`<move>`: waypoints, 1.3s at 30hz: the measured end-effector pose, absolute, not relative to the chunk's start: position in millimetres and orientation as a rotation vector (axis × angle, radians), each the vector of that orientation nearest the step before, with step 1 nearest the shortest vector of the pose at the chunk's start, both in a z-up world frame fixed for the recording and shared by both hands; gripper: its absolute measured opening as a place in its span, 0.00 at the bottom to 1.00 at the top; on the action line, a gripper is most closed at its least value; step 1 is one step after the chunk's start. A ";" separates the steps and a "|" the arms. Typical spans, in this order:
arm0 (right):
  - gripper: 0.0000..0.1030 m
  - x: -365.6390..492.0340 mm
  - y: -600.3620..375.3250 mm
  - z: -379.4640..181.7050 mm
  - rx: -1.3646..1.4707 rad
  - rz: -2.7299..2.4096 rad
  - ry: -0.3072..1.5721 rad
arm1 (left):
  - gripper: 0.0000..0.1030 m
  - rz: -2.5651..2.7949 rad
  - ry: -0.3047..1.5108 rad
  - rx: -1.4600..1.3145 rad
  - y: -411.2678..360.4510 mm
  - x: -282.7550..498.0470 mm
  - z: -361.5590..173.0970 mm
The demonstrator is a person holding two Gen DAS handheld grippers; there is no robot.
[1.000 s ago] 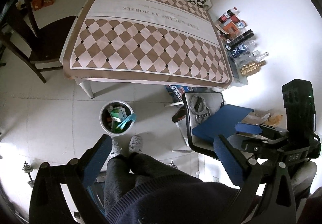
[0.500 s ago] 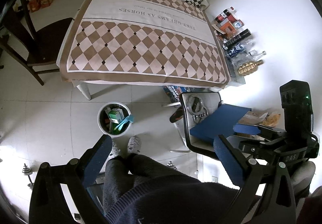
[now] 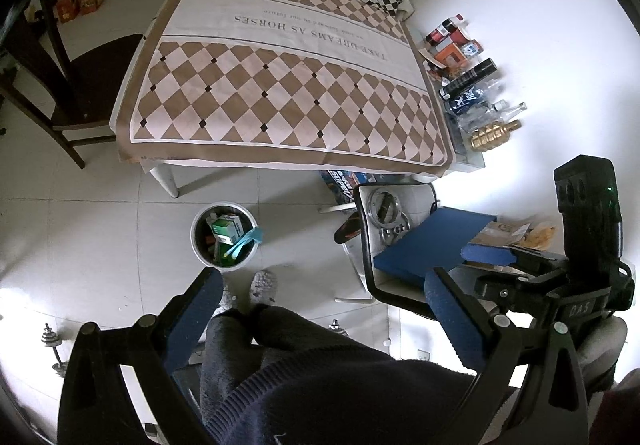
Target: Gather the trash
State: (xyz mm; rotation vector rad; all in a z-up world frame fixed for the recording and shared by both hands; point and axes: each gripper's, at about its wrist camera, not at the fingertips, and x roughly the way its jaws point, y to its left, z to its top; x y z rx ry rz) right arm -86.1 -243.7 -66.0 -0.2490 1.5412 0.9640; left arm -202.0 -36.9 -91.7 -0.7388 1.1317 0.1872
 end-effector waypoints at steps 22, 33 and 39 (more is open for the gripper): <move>1.00 -91.2 -241.1 -57.0 -0.242 0.971 1.546 | 1.00 0.182 1.135 -0.735 -32.9 -203.3 -90.1; 1.00 -92.7 -240.0 -56.7 -0.245 0.974 1.548 | 1.00 0.182 1.135 -0.734 -33.3 -202.7 -89.2; 1.00 -92.3 -239.9 -55.9 -0.245 0.975 1.548 | 1.00 0.181 1.136 -0.734 -32.7 -204.1 -89.9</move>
